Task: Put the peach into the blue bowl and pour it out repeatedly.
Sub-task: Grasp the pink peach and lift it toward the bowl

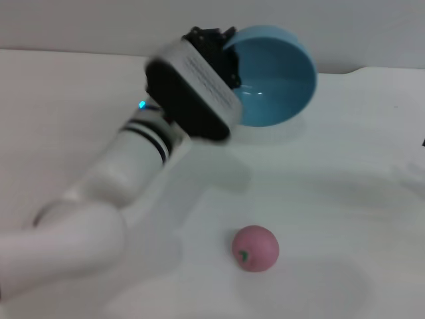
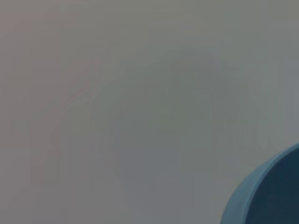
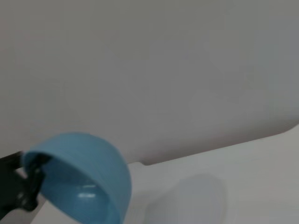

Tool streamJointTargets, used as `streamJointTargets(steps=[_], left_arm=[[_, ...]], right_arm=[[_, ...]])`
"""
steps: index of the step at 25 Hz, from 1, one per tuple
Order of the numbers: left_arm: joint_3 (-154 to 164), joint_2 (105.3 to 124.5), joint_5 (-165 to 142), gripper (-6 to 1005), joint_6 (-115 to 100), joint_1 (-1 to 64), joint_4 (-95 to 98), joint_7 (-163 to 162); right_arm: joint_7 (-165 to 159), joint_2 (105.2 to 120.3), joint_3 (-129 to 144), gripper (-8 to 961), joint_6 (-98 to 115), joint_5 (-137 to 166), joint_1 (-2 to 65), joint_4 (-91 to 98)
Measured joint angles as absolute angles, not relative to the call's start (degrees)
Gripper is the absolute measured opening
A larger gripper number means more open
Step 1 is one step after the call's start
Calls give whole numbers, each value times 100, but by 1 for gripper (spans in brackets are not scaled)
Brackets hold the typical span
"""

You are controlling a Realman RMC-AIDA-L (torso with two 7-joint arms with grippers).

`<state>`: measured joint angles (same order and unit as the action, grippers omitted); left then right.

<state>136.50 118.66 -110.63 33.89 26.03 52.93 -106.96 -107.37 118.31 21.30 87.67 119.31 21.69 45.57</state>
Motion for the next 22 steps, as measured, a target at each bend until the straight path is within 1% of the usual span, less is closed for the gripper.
streamJointTargets(steps=[2, 3, 5, 7, 8, 11, 14, 15, 16, 17, 20, 22], left_arm=[[12522, 11849, -10571, 0, 1879, 2518, 5662, -10702], [12522, 11849, -10571, 0, 1879, 2518, 5662, -10702], [11785, 11844, -10210, 0, 711, 2527, 5776, -10746], [10557, 11822, -9931, 0, -1101, 2683, 5668, -11108], [10557, 11822, -9931, 0, -1101, 2683, 5668, -11108], [9714, 11768, -10056, 0, -2187, 2859, 5413, -11686], [8128, 11651, -10743, 0, -3919, 3084, 5032, -12561], [7382, 11589, -11348, 0, -4807, 3136, 4955, -13128], [7069, 11547, -11735, 0, -5217, 3145, 4976, -13516], [7069, 11547, -11735, 0, -5217, 3145, 4976, -13516], [6812, 11464, -12805, 0, -5983, 3137, 5207, -14612], [6784, 11460, -13348, 0, -6372, 3125, 5392, -15093]], right_arm=[[-10737, 11830, 2329, 555, 8729, 11957, 2245, 4539], [-10737, 11830, 2329, 555, 8729, 11957, 2245, 4539], [-10722, 11838, 2537, 555, 8701, 11955, 2282, 4536], [-10683, 11840, 2768, 555, 8691, 11954, 2328, 4530], [-10668, 11839, 2903, 555, 8689, 11955, 2356, 4517], [-10660, 11840, 3338, 555, 8617, 11960, 2458, 4451], [-10660, 11843, 3726, 555, 8373, 11961, 2625, 4280], [-10664, 11832, 4084, 555, 8220, 11968, 2776, 4120], [-10678, 11829, 4253, 555, 8164, 11989, 2848, 4066], [-10678, 11829, 4253, 554, 8164, 11989, 2848, 4066], [-10898, 11833, 4740, 554, 8000, 12320, 3151, 3962], [-11074, 11858, 5017, 554, 7865, 12641, 3410, 3856]])
